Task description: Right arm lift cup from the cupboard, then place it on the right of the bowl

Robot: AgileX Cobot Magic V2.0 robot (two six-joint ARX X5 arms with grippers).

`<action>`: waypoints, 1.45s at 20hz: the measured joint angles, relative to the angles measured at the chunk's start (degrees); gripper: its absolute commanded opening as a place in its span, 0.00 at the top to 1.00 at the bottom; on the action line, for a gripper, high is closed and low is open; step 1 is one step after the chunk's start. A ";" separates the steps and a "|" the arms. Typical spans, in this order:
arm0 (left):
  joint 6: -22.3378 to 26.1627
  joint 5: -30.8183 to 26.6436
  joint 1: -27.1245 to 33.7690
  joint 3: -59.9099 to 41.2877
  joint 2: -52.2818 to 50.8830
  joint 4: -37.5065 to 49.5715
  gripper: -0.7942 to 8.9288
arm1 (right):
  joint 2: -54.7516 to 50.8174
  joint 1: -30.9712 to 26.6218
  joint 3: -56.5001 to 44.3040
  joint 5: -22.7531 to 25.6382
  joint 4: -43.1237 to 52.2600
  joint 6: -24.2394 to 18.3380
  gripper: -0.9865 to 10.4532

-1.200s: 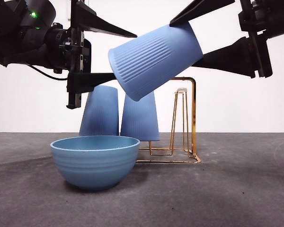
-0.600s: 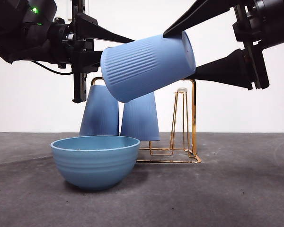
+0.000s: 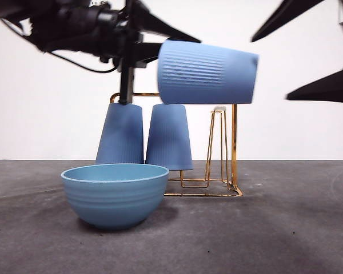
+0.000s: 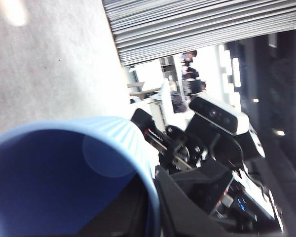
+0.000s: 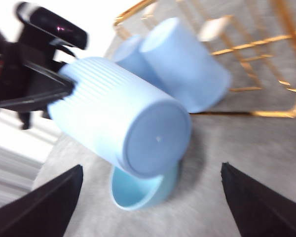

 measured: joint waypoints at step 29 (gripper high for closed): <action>58.42 -65.85 -27.67 36.26 18.47 -69.09 0.90 | -7.26 -1.60 18.23 16.13 -45.53 -15.89 0.52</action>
